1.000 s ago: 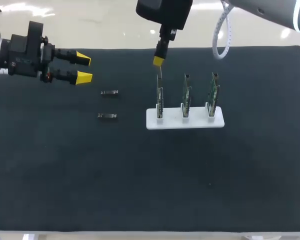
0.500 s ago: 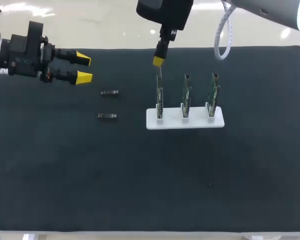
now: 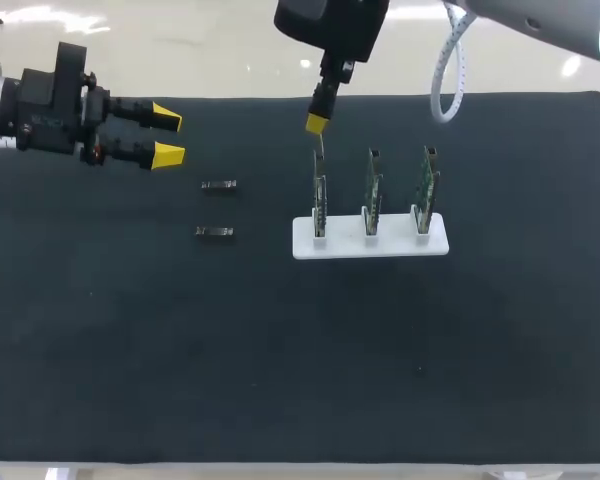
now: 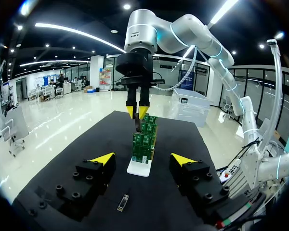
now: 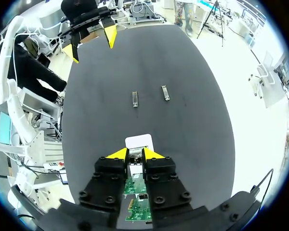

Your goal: Pick up the optical module with the left hand, and insert it into the network port with the right hand.

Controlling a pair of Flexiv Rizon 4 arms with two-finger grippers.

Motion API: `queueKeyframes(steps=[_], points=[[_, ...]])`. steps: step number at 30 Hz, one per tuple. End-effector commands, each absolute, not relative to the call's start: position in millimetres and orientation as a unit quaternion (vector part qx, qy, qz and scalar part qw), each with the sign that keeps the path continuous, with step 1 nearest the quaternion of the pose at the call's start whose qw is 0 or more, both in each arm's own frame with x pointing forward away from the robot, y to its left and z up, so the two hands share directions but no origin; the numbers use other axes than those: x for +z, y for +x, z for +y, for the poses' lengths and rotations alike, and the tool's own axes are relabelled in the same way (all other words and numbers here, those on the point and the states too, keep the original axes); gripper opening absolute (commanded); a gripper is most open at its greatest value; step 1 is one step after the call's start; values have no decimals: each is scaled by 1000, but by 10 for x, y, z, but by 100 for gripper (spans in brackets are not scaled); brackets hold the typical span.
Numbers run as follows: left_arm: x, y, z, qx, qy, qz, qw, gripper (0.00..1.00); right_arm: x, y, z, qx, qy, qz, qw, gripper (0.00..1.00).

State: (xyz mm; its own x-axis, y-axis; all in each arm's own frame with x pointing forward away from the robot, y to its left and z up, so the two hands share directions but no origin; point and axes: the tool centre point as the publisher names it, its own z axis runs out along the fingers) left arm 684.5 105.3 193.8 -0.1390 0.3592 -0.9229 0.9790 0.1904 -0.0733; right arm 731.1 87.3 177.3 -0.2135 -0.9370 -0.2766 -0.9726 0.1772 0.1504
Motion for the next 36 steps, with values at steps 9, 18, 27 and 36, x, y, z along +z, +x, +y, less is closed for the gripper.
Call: queueKeyframes(steps=[9, 18, 27, 36], points=[[1935, 6857, 1047, -377, 513, 654, 409, 100, 1795, 7235, 854, 143, -622, 766, 72, 0], [1935, 6857, 1047, -377, 513, 654, 409, 100, 1798, 7239, 894, 157, -618, 765, 91, 0], [1935, 6857, 1047, -377, 513, 654, 409, 100, 1750, 7235, 853, 161, -611, 770, 85, 0], [1935, 6857, 1047, -377, 513, 654, 409, 100, 1732, 7248, 842, 159, -612, 770, 88, 0]])
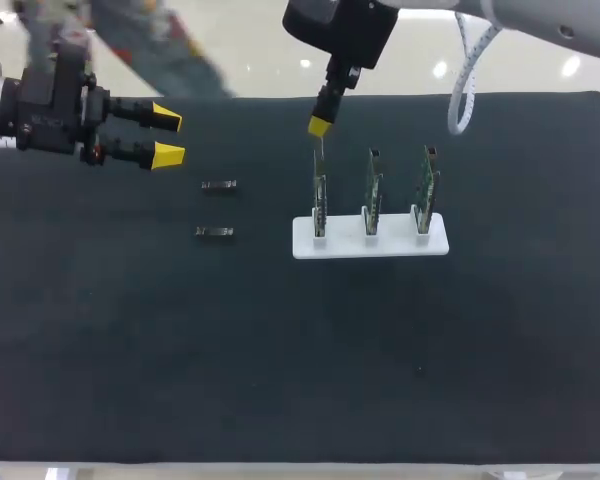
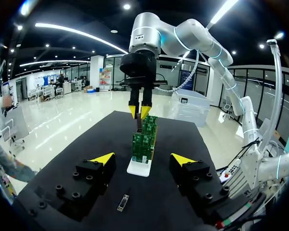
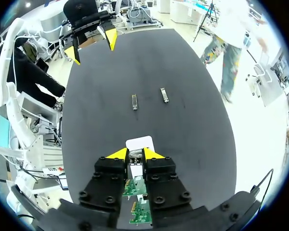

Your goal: Pick up the optical module with the left hand, and insert it into the network port with the right hand.

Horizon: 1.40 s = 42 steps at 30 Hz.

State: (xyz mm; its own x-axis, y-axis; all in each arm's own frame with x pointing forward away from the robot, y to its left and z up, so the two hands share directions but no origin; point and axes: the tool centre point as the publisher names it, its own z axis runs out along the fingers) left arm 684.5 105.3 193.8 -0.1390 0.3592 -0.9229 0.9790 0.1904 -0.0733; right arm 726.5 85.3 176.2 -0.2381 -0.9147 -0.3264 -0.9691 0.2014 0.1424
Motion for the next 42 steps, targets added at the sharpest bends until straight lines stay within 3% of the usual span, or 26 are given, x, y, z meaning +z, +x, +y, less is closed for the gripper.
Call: queueKeyframes(steps=[1, 42], points=[[1935, 6857, 1047, -377, 513, 654, 409, 100, 1742, 7253, 846, 159, -612, 769, 89, 0], [1935, 6857, 1047, -377, 513, 654, 409, 100, 1710, 7321, 912, 174, -617, 762, 89, 0]])
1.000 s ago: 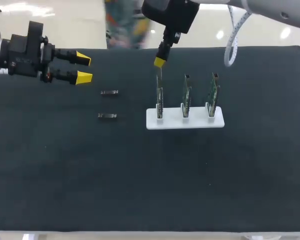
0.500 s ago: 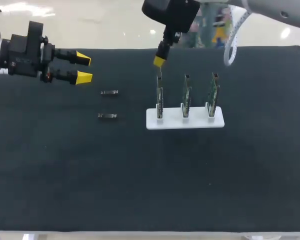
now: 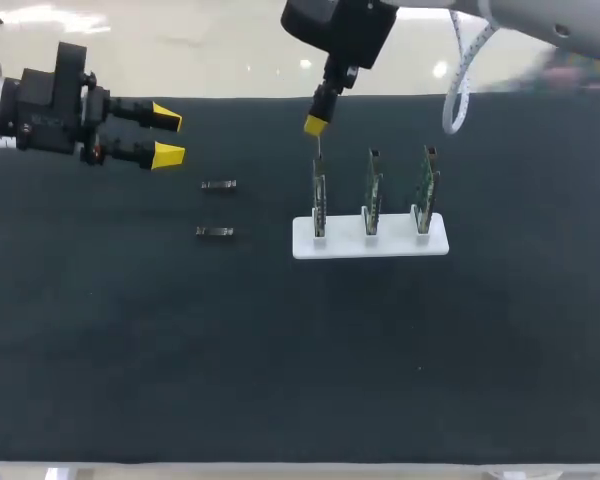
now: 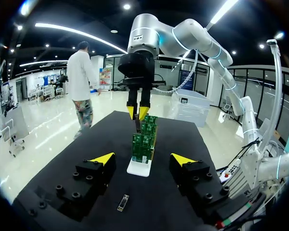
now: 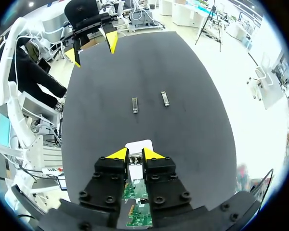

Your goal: Pick up the optical module with the left hand, and insert it into the network port with the right hand.

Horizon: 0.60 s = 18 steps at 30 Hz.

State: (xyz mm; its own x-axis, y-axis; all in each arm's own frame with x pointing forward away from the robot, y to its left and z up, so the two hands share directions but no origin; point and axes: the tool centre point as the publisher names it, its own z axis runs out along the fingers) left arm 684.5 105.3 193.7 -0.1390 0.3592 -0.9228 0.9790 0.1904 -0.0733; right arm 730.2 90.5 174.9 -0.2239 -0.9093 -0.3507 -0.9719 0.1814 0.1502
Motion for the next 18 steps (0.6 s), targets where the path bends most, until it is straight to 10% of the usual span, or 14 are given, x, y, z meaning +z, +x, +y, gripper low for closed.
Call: queueKeyframes(steps=[1, 18], points=[[1935, 6857, 1047, -377, 513, 654, 409, 100, 1707, 7321, 911, 174, -617, 762, 88, 0], [1935, 6857, 1047, -377, 513, 654, 409, 100, 1665, 7284, 865, 173, -617, 763, 88, 0]])
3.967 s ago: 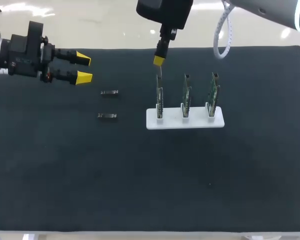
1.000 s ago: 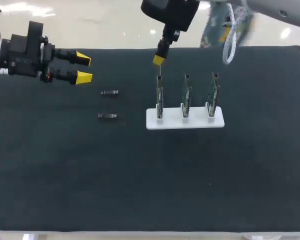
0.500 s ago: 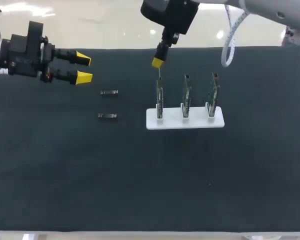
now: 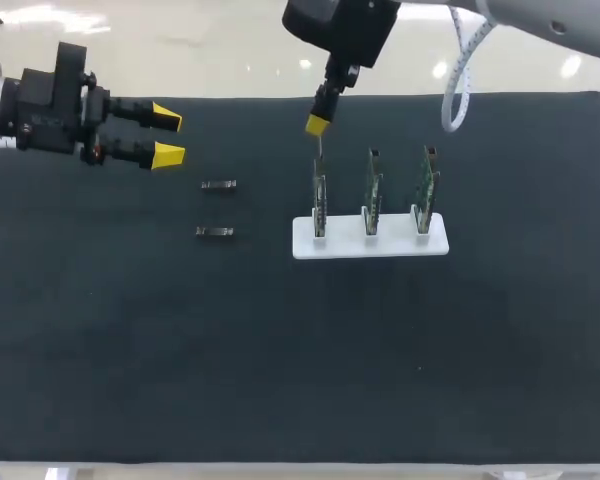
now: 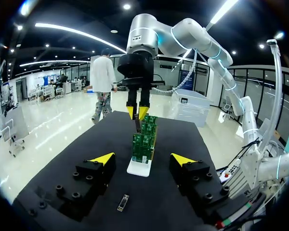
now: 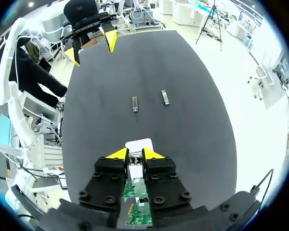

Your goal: Pick up the optical module with the left hand, and insert it into the network port with the right hand.

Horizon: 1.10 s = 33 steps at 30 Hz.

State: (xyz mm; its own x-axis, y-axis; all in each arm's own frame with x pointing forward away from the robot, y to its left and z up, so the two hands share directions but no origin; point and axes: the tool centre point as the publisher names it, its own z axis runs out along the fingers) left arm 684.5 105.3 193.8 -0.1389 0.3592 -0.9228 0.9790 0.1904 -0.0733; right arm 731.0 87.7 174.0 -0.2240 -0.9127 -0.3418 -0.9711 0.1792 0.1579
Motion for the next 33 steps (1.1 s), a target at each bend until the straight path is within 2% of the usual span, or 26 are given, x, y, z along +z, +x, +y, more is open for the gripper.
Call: queueKeyframes(steps=[1, 33], points=[[1935, 6857, 1047, -377, 513, 654, 409, 100, 1662, 7281, 867, 173, -617, 763, 89, 0], [1935, 6857, 1047, -377, 513, 654, 409, 100, 1688, 7224, 851, 142, -623, 758, 133, 0]])
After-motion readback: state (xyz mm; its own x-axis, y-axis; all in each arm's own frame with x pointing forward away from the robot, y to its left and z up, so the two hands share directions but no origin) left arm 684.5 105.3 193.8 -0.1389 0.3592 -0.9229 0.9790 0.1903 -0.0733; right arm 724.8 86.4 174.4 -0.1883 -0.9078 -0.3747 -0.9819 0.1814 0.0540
